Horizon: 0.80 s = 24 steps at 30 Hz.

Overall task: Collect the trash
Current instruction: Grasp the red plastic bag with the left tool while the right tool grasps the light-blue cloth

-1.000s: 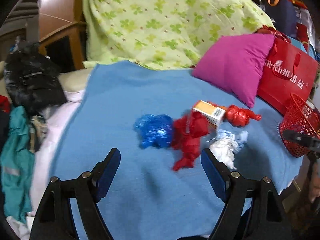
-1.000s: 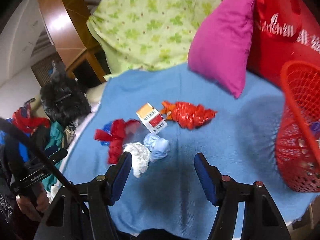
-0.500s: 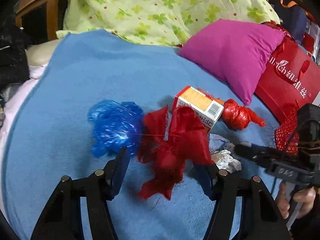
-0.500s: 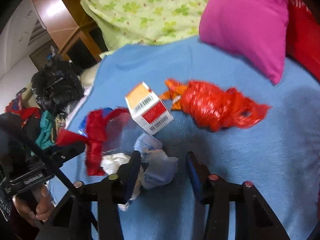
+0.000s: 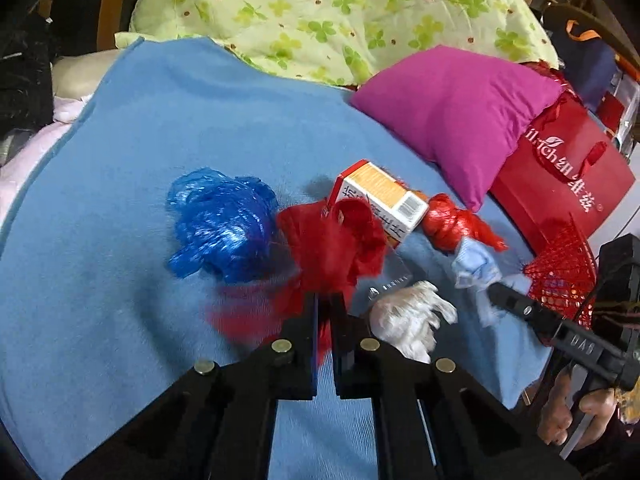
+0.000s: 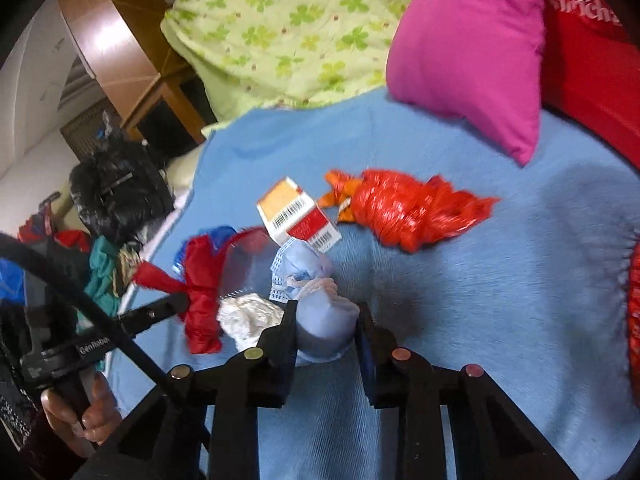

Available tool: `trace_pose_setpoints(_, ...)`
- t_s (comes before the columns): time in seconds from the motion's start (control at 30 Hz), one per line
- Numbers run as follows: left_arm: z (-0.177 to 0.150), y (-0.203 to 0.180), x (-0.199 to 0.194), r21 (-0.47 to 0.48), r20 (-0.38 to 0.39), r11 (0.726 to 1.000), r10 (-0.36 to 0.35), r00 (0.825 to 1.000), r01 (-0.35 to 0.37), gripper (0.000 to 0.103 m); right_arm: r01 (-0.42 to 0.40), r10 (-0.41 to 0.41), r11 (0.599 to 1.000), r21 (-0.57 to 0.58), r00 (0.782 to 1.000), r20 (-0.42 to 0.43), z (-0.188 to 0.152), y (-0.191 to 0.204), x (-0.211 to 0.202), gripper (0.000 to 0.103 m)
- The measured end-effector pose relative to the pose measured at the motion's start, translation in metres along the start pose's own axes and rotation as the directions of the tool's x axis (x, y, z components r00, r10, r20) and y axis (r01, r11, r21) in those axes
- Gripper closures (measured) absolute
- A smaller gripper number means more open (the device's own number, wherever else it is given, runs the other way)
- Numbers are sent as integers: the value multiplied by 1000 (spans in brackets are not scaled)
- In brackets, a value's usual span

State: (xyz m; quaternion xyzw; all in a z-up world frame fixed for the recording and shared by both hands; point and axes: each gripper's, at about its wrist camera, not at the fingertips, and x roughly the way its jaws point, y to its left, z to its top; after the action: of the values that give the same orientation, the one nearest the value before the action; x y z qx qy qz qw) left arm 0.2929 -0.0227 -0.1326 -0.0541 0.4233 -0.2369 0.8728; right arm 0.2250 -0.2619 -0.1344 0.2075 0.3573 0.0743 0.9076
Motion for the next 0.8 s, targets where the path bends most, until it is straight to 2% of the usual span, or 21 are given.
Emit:
trace_pose_setpoints(0.13, -7, -2, -22, 31, 29, 999, 20, 999, -21, 97, 0, 1, 1000, -20, 999, 38, -1, 10, -24, 75)
trace_pose_setpoints(0.23, -8, -3, -19, 34, 6, 999, 23, 1000, -23, 97, 0, 2, 999, -38, 999, 54, -5, 18, -37, 75)
trace_pose_setpoints(0.27, -8, -4, -16, 31, -1, 999, 36, 999, -36, 84, 0, 2, 999, -45, 998, 55, -7, 22, -40, 75)
trace_pose_setpoints(0.3, -7, -4, -10, 28, -13, 998, 56, 998, -55, 56, 4, -1, 999, -54, 998, 58, -10, 24, -43, 75)
trace_pose_setpoints(0.37, -6, -4, -4, 23, 6, 996, 87, 996, -87, 31, 12, -8, 998, -68, 998, 62, -12, 26, -48, 75)
trace_pose_setpoints(0.4, -4, -4, 2, 29, 18, 994, 103, 995, -104, 31, 16, -11, 997, -72, 998, 64, -14, 26, -50, 75)
trace_pose_setpoints(0.47, -1, -6, 16, 41, -5, 993, 108, 994, -107, 31, 24, -19, 997, -73, 997, 69, -16, 25, -54, 75)
trace_pose_setpoints(0.53, 2, -6, 29, 38, -21, 994, 101, 995, -100, 38, 28, -23, 997, -69, 997, 68, -16, 21, -54, 75)
trace_pose_setpoints(0.6, 3, -5, 43, 29, -54, 995, 101, 993, -99, 70, 34, -30, 998, -60, 997, 67, -16, 17, -54, 75)
trace_pose_setpoints(0.67, 2, 0, 50, -1, -76, 996, 94, 993, -94, 71, 36, -32, 998, -58, 997, 65, -17, 16, -54, 75)
trace_pose_setpoints(0.8, -3, 4, 34, -17, -40, 995, 95, 995, -96, 74, 43, -37, 996, -78, 996, 77, -19, 19, -57, 75)
